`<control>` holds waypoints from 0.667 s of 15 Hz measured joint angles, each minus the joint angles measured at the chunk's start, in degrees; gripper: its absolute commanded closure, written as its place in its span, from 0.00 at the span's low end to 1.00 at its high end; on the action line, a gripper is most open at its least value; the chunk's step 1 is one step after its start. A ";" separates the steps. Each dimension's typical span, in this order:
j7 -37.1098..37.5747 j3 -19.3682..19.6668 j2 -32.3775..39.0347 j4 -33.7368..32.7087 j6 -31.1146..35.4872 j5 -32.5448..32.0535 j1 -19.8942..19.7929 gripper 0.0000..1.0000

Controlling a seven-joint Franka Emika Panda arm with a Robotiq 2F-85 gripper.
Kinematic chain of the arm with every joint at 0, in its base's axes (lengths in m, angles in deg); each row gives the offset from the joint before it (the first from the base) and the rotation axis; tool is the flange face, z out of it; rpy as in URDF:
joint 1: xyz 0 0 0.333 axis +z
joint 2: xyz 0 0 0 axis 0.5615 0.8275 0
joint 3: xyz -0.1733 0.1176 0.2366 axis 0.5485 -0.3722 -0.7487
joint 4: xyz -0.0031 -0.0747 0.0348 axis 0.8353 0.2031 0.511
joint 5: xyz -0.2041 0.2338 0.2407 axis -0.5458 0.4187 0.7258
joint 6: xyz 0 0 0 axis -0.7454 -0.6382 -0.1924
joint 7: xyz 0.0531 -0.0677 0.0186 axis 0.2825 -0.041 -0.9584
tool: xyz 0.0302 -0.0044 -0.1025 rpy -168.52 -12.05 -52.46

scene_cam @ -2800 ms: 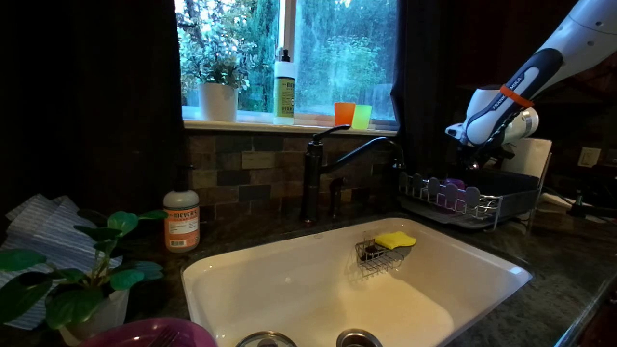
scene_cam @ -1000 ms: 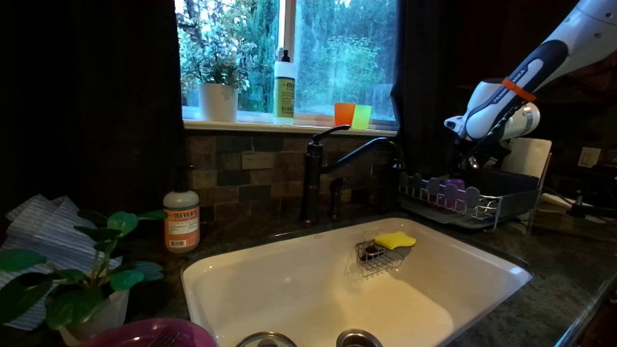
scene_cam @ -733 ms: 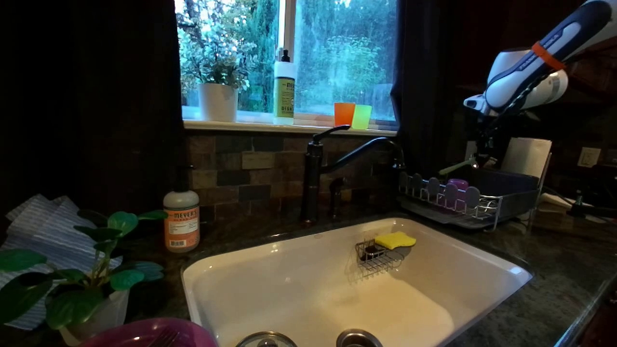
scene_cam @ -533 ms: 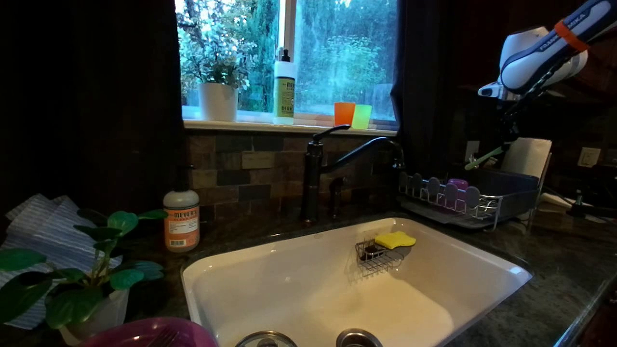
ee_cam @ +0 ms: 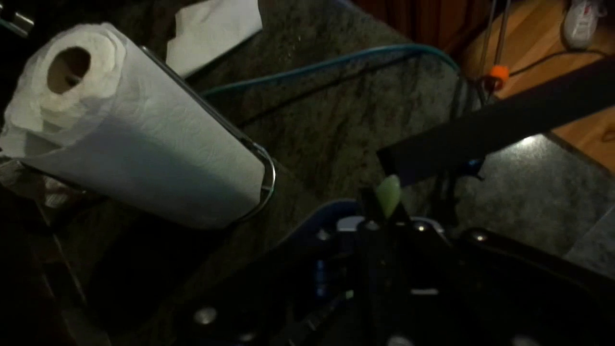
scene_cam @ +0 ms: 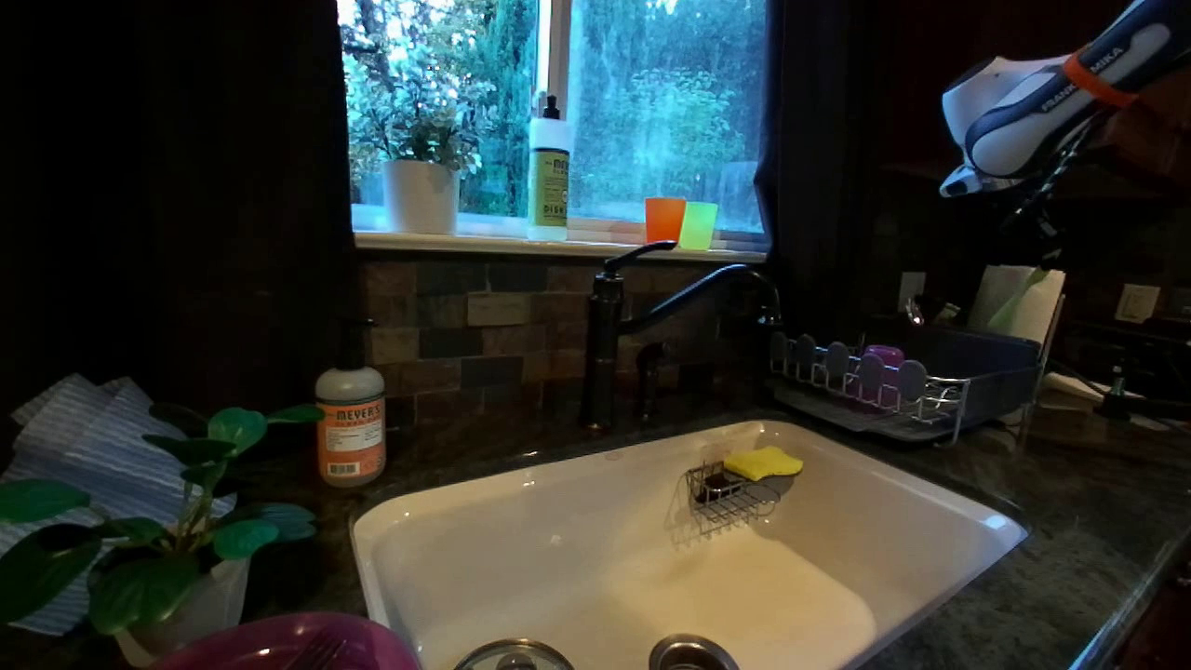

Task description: Put the yellow knife in the utensil holder

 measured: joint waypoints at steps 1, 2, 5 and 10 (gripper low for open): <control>0.90 0.50 1.97 -1.25 -0.30 -2.48 -0.07 0.96; 2.01 1.05 4.02 -2.56 -0.30 -3.96 -0.21 0.96; 3.11 1.77 7.92 -5.15 -0.29 -4.89 -0.59 0.99; 2.77 1.33 8.33 -6.13 0.08 -5.24 -0.35 0.71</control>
